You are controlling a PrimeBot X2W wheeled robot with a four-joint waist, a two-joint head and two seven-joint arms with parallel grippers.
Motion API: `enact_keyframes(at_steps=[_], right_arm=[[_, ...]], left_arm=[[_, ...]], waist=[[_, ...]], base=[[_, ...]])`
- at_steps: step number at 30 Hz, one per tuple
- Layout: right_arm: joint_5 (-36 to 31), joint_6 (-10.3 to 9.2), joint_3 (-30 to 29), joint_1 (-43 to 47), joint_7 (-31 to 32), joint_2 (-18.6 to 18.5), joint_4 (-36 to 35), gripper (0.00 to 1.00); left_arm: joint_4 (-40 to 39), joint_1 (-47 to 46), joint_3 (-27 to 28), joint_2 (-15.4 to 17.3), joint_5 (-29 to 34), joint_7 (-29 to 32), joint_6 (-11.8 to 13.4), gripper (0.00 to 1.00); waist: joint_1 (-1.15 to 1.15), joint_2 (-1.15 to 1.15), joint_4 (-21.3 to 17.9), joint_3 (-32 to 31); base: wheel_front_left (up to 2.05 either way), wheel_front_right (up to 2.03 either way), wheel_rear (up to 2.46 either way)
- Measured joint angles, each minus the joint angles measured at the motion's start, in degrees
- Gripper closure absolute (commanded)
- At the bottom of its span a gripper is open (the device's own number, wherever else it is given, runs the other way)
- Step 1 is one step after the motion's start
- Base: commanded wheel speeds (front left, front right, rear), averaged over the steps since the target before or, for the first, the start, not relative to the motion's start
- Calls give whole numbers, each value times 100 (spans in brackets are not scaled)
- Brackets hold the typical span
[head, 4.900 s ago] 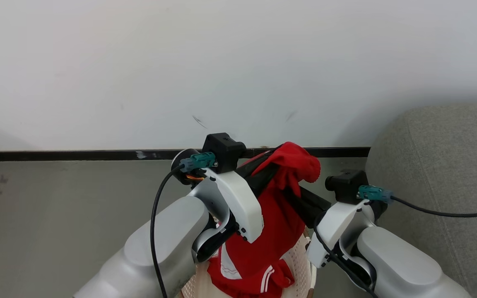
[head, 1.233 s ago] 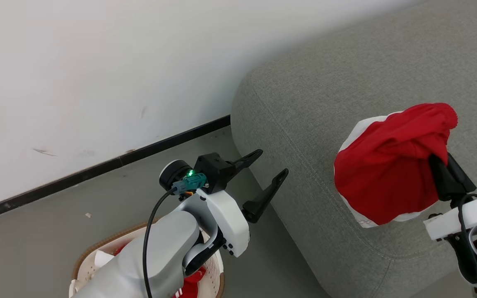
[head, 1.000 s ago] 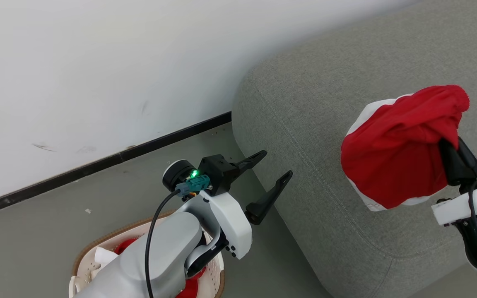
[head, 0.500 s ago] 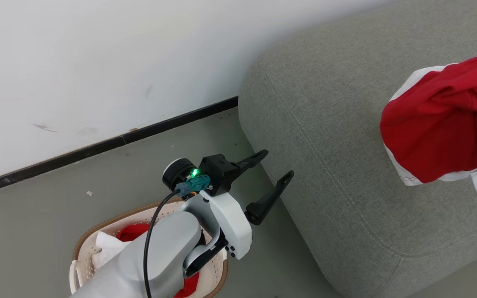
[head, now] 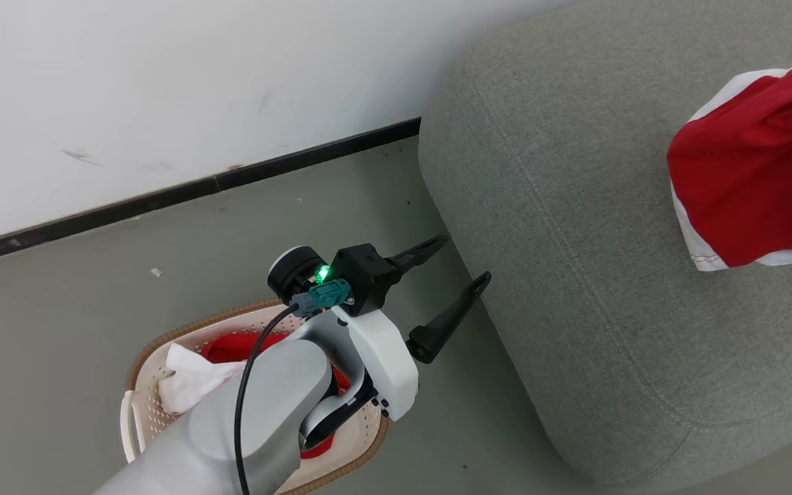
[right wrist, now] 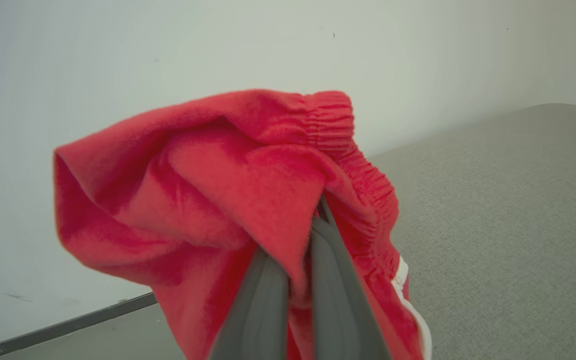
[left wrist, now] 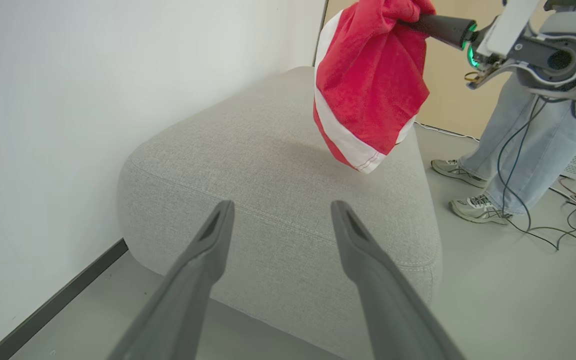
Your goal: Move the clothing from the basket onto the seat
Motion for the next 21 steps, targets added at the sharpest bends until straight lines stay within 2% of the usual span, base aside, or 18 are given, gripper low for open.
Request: enact_keyframes(at_steps=[21], right_arm=[[5, 0, 89, -1027, 12, -356, 909, 100]], left_arm=[[-466, -297, 14, 235, 167, 191, 93, 0]], waist=[[0, 0, 398, 907]], base=[[0, 0, 0]])
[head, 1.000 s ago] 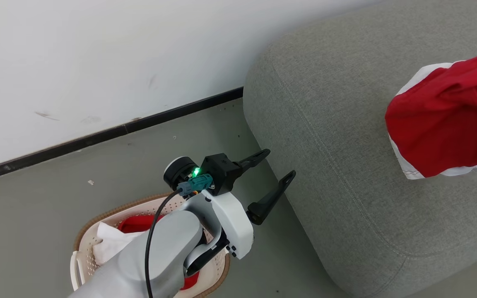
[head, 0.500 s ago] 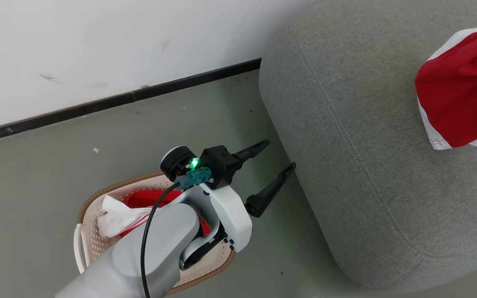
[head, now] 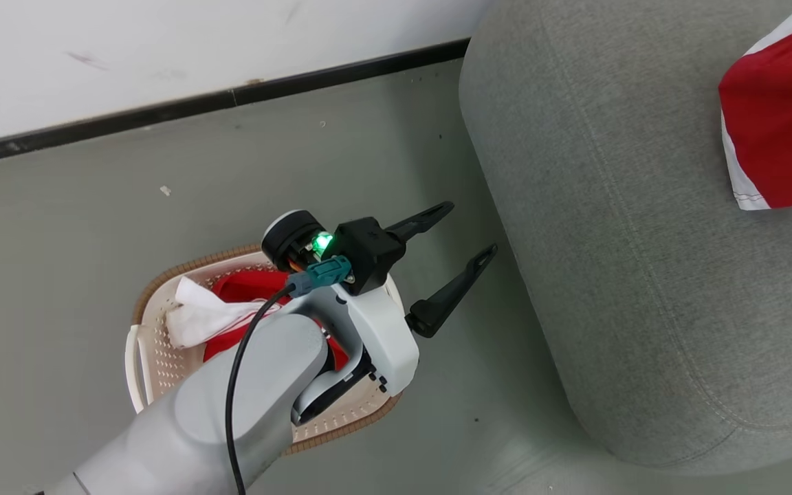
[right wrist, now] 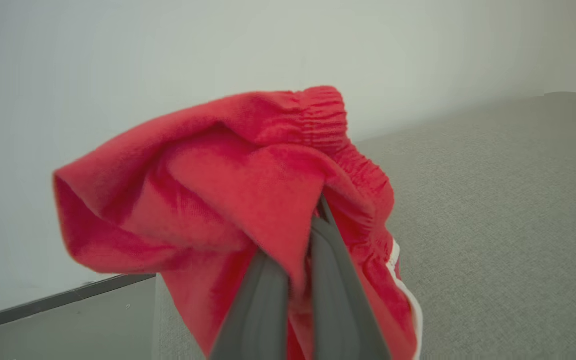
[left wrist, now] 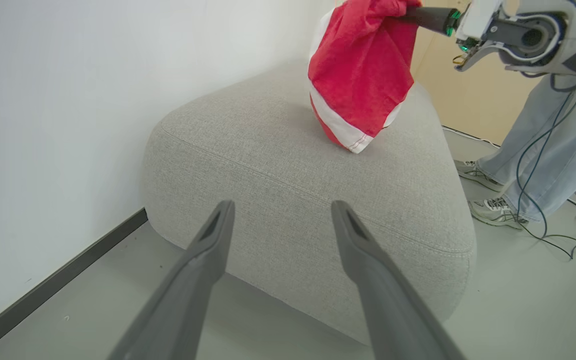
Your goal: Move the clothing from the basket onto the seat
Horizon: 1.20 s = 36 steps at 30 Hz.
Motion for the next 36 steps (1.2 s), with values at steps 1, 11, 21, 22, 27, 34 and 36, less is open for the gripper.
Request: enact_keyframes(at_steps=[1, 11, 21, 22, 27, 34, 36], right_arm=[[0, 0, 11, 0, 0, 3, 36, 100], [181, 1, 215, -127, 3, 126, 412, 100], [296, 1, 509, -124, 68, 158, 746, 93], [327, 1, 546, -124, 74, 165, 757, 90], [460, 1, 724, -122, 234, 191, 916, 61], [637, 1, 791, -123, 354, 171, 1050, 0], [739, 1, 810, -122, 464, 167, 1098, 0]], left_arm=[[-26, -31, 0, 1, 19, 4, 0, 0], [-204, -283, 5, 53, 113, 83, -2, 0], [-248, -416, 23, 204, 203, 97, -27, 0], [-248, -420, 25, 203, 203, 97, -48, 0], [-234, -439, 24, 192, 203, 52, -53, 0], [-192, -456, 24, 196, 202, -8, -70, 0], [-168, -456, 25, 194, 202, -31, -104, 0]], waist=[[0, 0, 16, 44], [0, 0, 138, 454], [0, 0, 176, 730], [0, 0, 171, 729], [0, 0, 144, 703], [0, 0, 106, 623], [0, 0, 93, 585]], base=[[0, 0, 0], [0, 0, 0], [0, 0, 0], [0, 0, 0], [0, 0, 0], [0, 0, 0], [0, 0, 0]])
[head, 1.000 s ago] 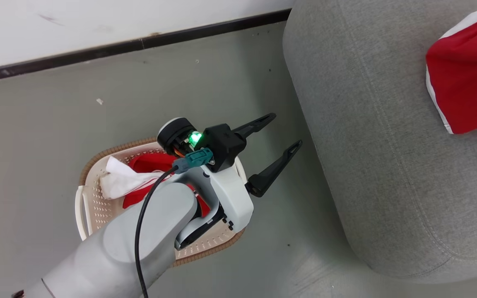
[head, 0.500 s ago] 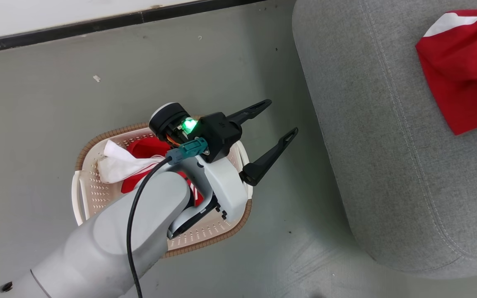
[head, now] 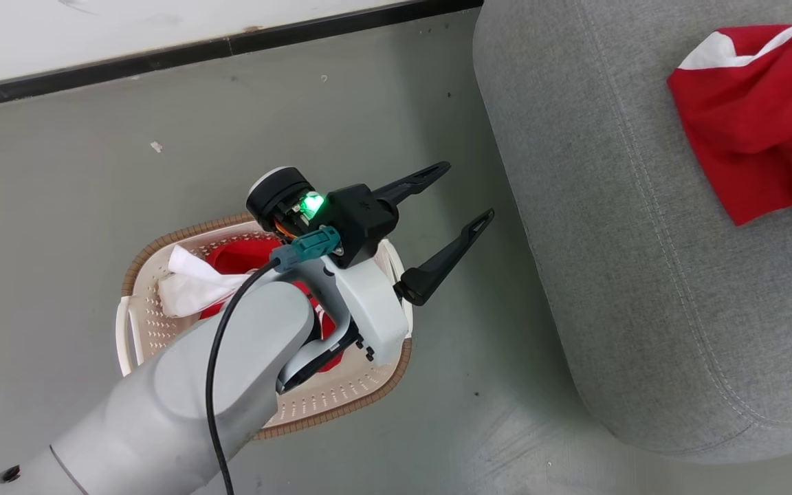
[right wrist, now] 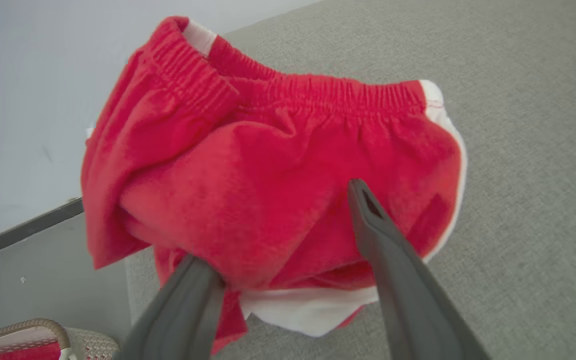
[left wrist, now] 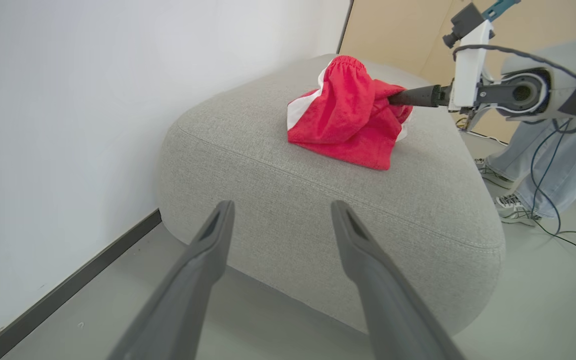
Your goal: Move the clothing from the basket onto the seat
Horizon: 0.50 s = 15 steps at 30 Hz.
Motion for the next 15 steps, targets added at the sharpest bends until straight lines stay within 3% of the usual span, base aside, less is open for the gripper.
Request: enact_keyframes(at_steps=[15], right_arm=[[690, 0, 178, 44, 804, -187, 163, 0]], left_arm=[[223, 24, 65, -15, -108, -246, -7, 0]], waist=[[0, 0, -92, -449]], base=[[0, 0, 0]])
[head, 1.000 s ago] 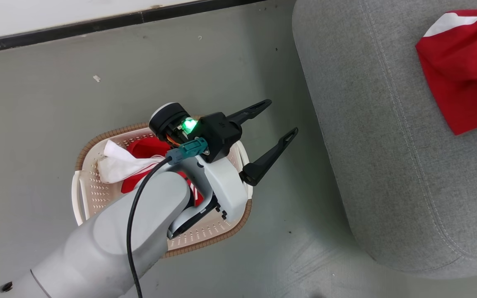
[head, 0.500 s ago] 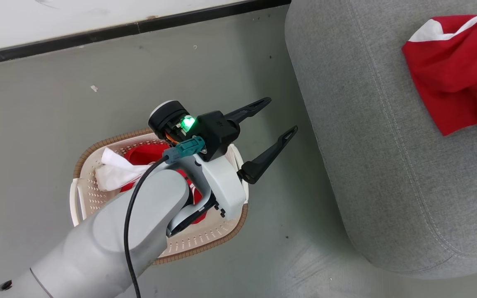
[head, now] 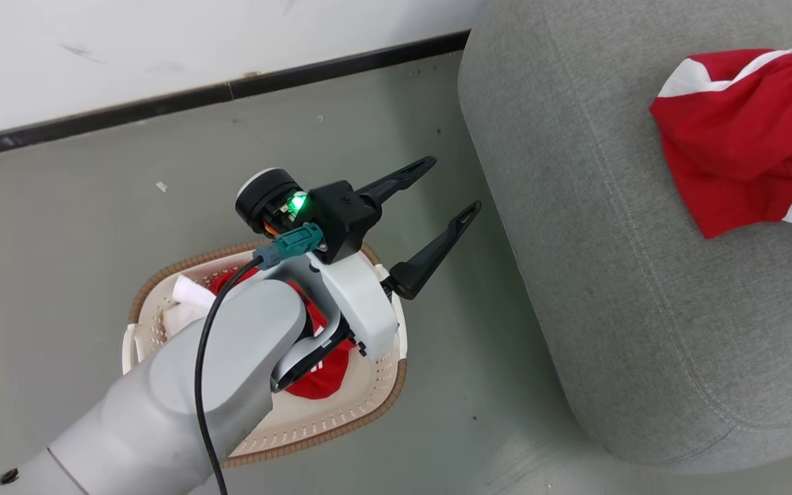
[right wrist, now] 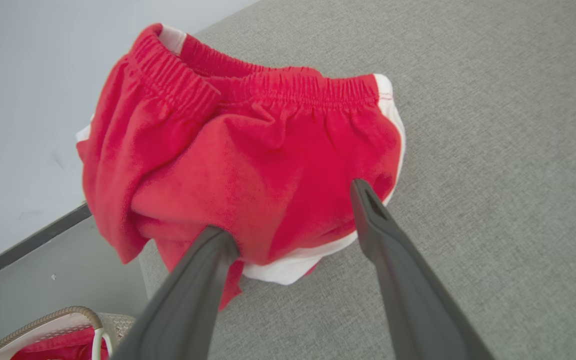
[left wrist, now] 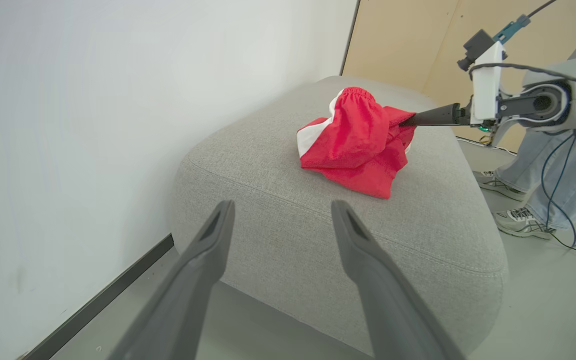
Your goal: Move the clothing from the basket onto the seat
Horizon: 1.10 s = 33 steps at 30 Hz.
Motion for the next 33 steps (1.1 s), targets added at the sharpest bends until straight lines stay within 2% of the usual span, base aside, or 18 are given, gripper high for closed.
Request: enact_keyframes(at_steps=[9, 16, 33], right_arm=[[43, 0, 207, 299, 198, -219, -164, 0], [43, 0, 357, 382, 165, -410, -543, 0], [41, -1, 749, 519, -698, -424, -1700, 0]], left_arm=[[146, 120, 76, -4, -93, -138, 0, 0], [271, 347, 168, 10, -186, -257, 4, 0], [396, 823, 641, 181, -424, -469, 264, 0]], waist=[[0, 0, -56, -376], [0, 0, -87, -668], [0, 0, 99, -1291]], base=[[0, 0, 0], [0, 0, 0], [0, 0, 0]])
